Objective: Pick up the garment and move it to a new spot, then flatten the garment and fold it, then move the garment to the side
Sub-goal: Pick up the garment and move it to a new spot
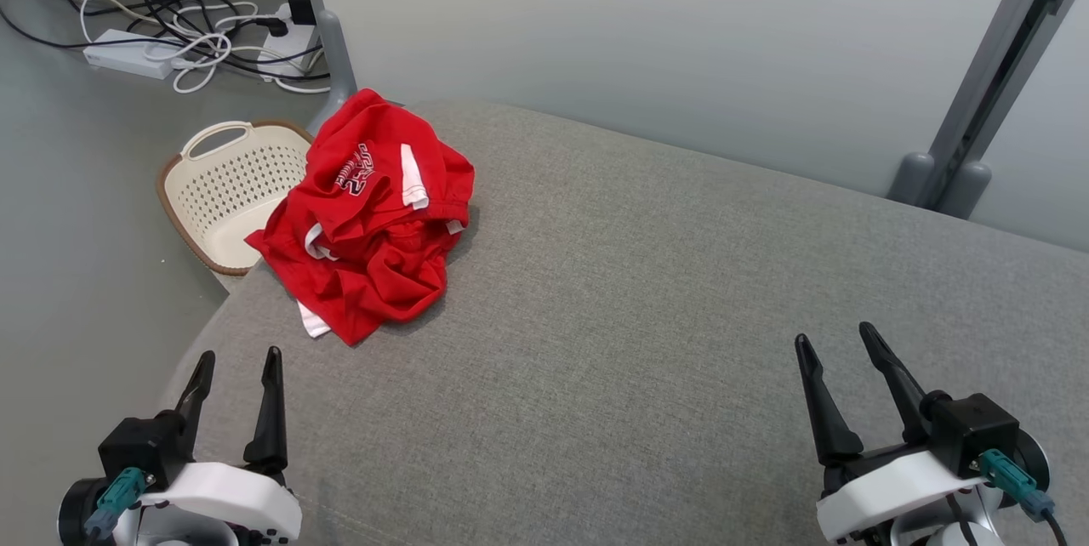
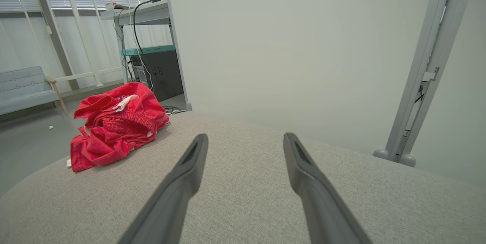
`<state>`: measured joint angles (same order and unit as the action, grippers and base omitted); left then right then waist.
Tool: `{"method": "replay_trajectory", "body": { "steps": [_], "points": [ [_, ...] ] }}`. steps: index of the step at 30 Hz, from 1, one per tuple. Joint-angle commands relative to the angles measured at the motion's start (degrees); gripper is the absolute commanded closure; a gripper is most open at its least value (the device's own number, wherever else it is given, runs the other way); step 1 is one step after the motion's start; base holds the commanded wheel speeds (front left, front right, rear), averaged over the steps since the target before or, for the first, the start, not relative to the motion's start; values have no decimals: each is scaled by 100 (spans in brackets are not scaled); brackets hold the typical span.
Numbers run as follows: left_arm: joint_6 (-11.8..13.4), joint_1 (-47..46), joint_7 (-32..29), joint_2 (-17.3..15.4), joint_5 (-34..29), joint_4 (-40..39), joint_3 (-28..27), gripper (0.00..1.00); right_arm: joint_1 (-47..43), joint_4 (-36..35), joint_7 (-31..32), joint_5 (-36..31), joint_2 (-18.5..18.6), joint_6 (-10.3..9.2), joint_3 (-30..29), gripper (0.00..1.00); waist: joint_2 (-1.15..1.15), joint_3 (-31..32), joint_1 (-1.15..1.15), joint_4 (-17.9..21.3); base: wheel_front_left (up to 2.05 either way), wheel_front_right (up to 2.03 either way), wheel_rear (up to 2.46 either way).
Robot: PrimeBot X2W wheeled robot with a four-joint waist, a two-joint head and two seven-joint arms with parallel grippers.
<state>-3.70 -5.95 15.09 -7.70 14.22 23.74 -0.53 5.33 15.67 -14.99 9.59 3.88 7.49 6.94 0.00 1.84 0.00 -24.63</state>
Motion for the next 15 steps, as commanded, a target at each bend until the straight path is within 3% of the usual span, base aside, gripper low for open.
{"method": "replay_trajectory", "body": {
  "steps": [1, 8, 15],
  "points": [
    [21, -62, 9, 2, 35, -30, 0, 0, 16, -22, -29, -2, 35, 1, 4, 0, 0, -29, 0, 24, 0, 0, 0],
    [-15, -364, 9, 56, 119, -18, -7, 0, 171, -80, -18, -36, 132, 1, -13, 0, 0, -390, 0, 118, 0, 0, 0],
    [-113, -1318, 8, 24, 232, 226, 7, 0, 505, -341, 146, -125, 309, 1, -57, 0, 0, -1132, 0, 319, 0, 0, 0]
  ]
}}
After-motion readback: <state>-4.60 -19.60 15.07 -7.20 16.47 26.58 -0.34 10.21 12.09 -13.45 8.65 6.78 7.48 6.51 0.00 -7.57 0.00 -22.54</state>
